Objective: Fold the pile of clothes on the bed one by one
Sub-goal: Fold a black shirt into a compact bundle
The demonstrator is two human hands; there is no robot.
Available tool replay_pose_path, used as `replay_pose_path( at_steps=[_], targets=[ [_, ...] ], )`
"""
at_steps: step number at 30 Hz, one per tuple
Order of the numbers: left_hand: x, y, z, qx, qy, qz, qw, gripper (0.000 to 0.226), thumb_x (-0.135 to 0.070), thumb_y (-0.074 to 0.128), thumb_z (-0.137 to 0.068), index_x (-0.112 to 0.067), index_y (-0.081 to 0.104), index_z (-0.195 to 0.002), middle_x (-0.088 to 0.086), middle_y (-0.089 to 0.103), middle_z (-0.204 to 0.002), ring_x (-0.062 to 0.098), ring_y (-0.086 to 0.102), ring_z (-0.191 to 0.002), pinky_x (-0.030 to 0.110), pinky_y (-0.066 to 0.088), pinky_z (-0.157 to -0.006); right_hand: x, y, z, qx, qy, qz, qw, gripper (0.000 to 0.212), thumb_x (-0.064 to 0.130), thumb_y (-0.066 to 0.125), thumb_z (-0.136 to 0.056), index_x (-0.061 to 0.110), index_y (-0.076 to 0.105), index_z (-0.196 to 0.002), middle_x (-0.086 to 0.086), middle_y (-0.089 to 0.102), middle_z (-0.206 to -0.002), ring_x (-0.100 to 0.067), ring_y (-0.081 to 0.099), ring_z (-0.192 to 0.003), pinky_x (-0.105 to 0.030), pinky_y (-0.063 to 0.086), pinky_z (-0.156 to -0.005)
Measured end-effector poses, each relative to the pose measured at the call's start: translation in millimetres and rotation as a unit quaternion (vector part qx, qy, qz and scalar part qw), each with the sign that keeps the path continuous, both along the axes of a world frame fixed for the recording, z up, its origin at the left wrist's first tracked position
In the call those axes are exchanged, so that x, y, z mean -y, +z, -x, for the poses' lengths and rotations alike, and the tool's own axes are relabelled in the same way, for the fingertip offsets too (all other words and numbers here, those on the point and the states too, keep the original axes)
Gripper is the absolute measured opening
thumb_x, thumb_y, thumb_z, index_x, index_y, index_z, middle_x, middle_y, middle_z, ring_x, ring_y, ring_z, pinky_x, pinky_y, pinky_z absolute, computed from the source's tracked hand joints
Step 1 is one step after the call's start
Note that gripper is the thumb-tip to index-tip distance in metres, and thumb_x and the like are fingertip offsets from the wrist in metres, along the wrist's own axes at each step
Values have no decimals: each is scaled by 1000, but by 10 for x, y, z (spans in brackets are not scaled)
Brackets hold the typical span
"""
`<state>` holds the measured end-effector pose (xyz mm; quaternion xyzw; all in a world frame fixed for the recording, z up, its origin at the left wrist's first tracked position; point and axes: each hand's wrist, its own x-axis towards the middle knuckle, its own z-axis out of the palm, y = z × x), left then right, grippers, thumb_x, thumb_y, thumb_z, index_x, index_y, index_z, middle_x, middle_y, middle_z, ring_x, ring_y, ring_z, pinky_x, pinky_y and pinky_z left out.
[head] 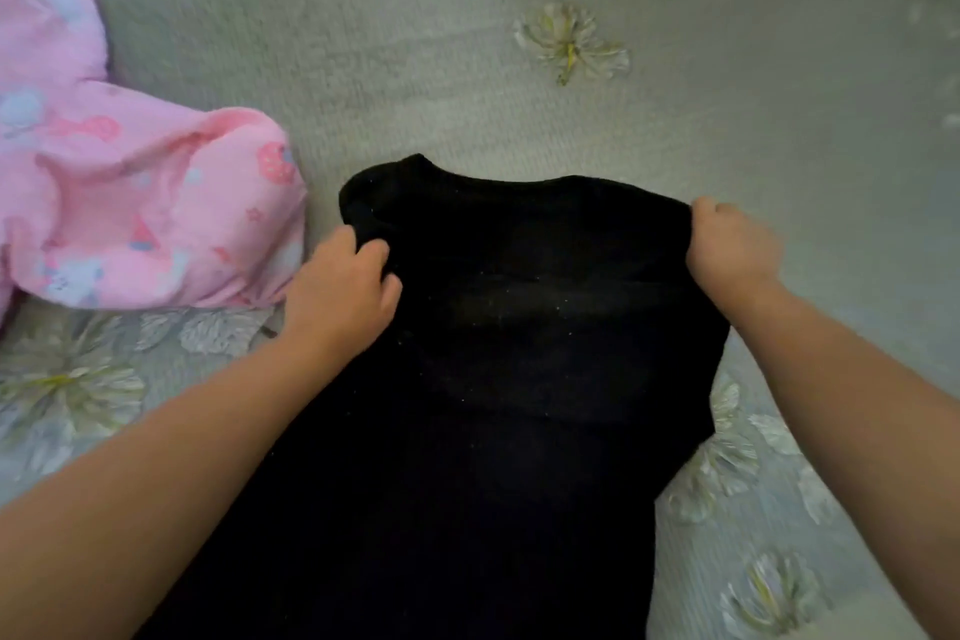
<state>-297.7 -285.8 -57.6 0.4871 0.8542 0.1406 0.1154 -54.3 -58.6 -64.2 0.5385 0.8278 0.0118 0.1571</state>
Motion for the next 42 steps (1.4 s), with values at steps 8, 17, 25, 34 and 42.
replay_pose_path(
  at_steps=[8,17,25,34,42],
  targets=[
    [-1422,-113,-118,-81,-25,150,985,46,-35,54,-88,-4,46,-121,22,34,-135,38,33,-123,47,33,-96,-463,-78,-575,-125,-101,-95,982,38,19,49,-91,-1,47,-123,-24,46,-127,-35,41,-118,-43,28,-93],
    [-1091,-194,-584,-52,-6,190,980,62,-19,61,-78,-11,33,-134,21,28,-137,38,32,-119,45,36,-92,-106,-290,-937,-147,-24,-62,987,21,7,53,-84,-4,64,-100,-21,62,-100,-34,49,-111,-54,11,-108],
    [-1546,-107,47,-53,-165,154,973,32,11,50,-77,0,65,-103,14,50,-124,31,46,-113,36,41,-89,-533,-135,-849,-83,-110,-79,987,18,-2,46,-79,-5,54,-95,-25,58,-99,-35,44,-105,-47,14,-106],
    [-1380,69,34,138,-45,114,983,35,-39,52,-89,-14,63,-111,11,43,-136,23,33,-132,31,26,-104,300,-246,-768,-214,-24,-62,975,58,38,43,-86,-5,50,-125,-31,44,-132,-49,38,-125,-64,25,-99],
    [-861,-73,-129,-122,-139,174,967,35,-15,57,-81,-3,53,-113,20,49,-112,36,43,-105,39,37,-82,909,-364,-808,-179,40,42,982,61,-15,68,-65,-3,54,-123,-26,48,-131,-47,43,-122,-56,29,-99]
  ],
)
